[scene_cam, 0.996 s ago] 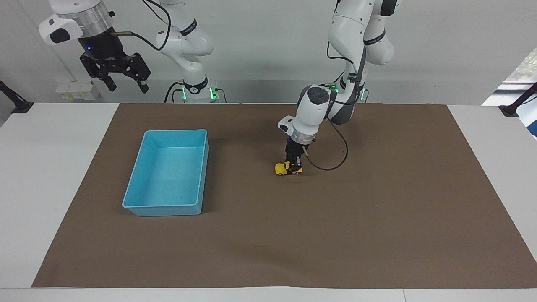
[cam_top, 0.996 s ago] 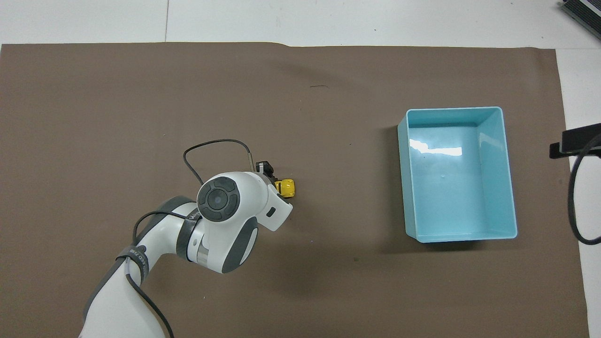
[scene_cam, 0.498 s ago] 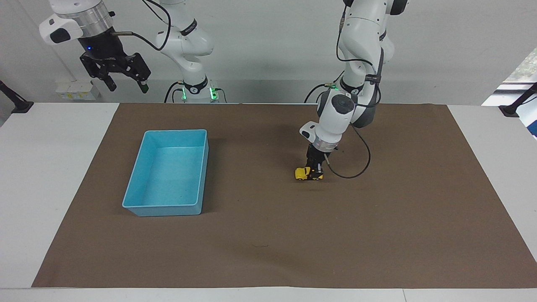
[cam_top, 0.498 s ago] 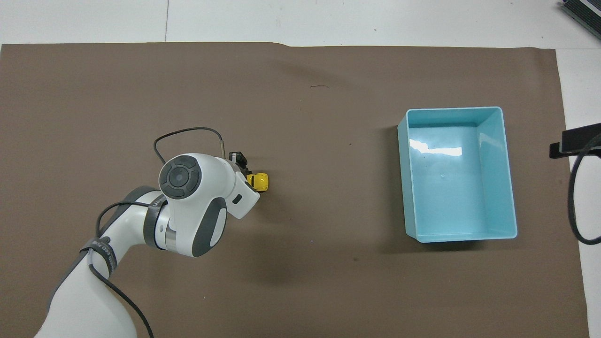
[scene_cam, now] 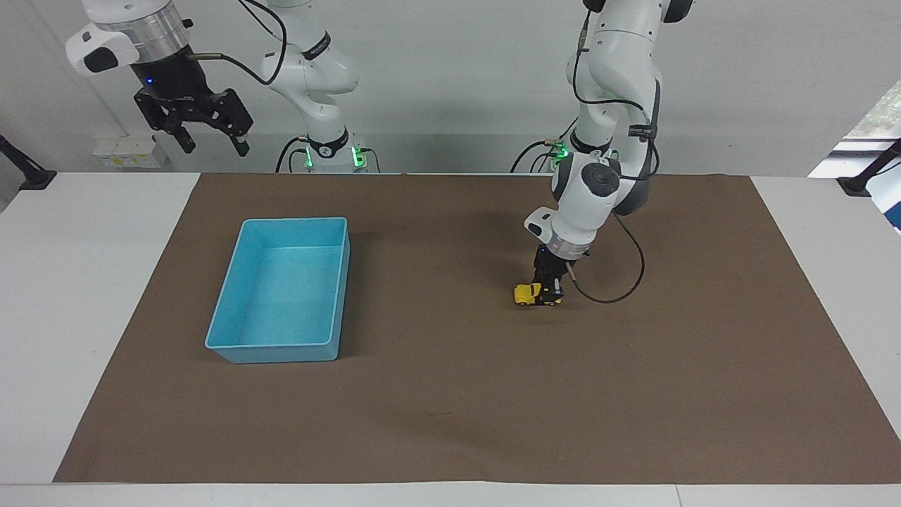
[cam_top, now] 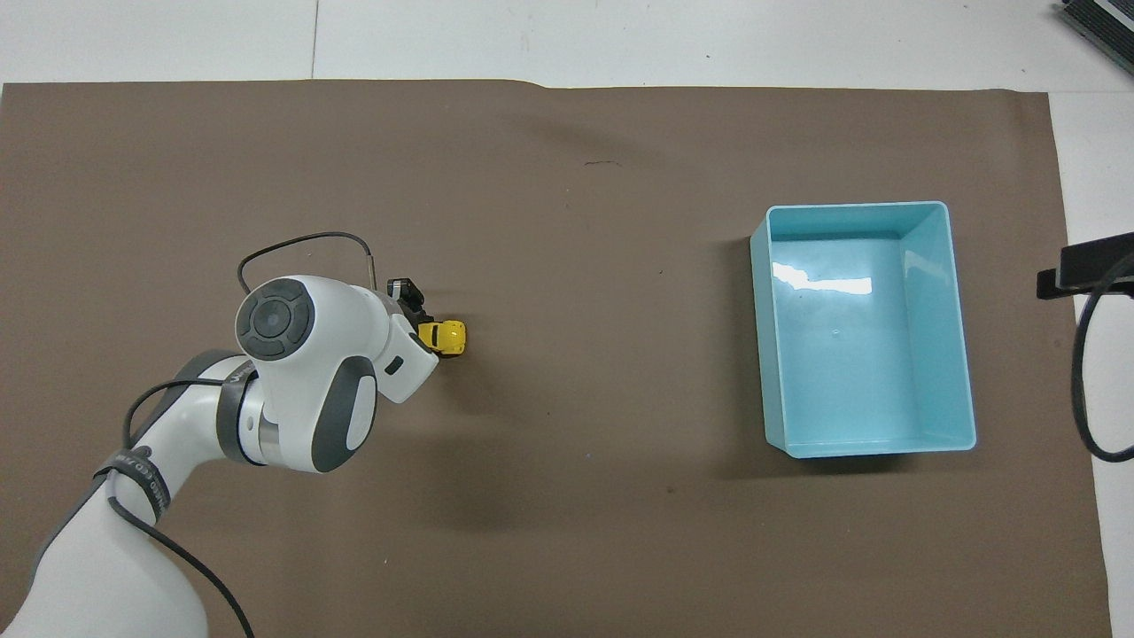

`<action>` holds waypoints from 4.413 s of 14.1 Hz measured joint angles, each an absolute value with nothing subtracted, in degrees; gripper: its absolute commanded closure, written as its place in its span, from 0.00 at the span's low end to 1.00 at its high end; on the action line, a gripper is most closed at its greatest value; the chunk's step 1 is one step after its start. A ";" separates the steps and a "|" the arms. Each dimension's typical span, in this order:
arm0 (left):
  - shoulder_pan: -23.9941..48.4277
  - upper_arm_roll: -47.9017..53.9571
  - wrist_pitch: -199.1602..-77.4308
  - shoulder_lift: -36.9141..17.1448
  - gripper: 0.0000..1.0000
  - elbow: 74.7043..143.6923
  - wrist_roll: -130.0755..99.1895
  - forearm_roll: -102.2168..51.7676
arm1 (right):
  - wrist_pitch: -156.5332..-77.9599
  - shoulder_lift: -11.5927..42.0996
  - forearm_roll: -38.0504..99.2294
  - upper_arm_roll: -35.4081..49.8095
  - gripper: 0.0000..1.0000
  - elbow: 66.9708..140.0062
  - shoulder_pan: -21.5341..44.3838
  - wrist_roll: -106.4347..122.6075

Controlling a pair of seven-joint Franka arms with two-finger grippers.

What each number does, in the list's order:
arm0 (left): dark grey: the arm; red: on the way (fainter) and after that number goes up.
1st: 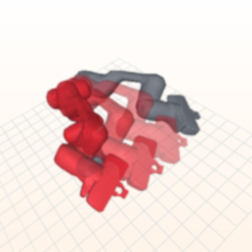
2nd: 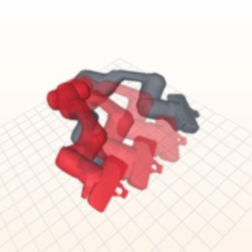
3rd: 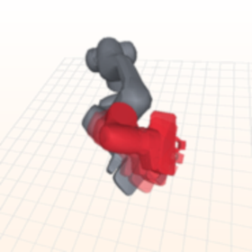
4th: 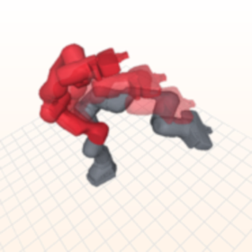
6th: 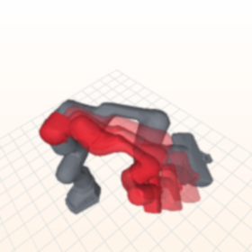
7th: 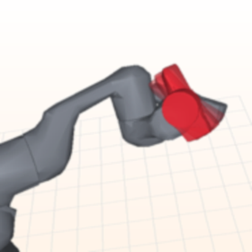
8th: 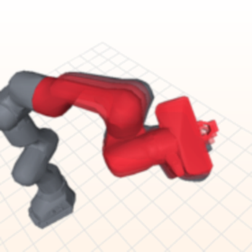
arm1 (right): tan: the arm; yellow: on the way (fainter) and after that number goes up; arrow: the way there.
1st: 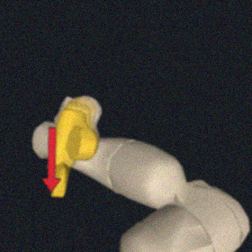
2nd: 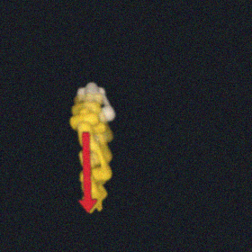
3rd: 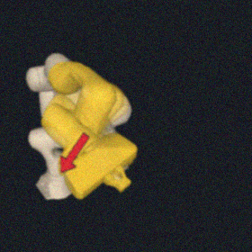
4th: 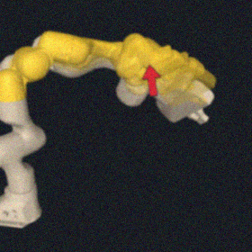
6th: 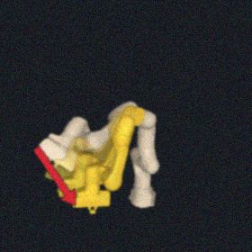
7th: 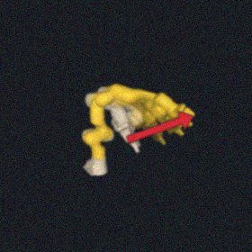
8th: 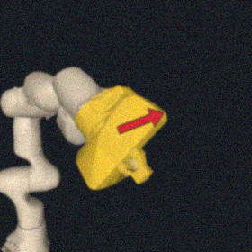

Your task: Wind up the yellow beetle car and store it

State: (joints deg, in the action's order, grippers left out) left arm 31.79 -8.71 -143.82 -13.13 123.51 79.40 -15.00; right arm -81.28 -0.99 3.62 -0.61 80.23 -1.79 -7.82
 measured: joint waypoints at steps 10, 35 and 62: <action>24.87 -8.73 -141.75 -12.31 1.00 124.06 88.10 -15.05 | -81.28 -0.99 3.62 -0.61 0.00 80.23 -1.79 -7.82; 15.79 -10.87 -106.67 -0.75 0.00 101.72 10.70 -3.64 | -80.82 -1.35 3.89 -0.30 0.00 80.23 -1.58 -7.82; 9.47 -11.26 -84.49 1.52 0.00 88.51 4.05 -1.81 | -100.74 -4.31 2.34 0.88 0.00 105.77 13.75 63.23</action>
State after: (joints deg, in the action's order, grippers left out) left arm 9.47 -11.26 -84.49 1.52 88.51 4.05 -1.81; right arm -100.74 -4.31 2.34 0.88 105.77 13.75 63.23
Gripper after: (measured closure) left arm 0.000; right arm 0.000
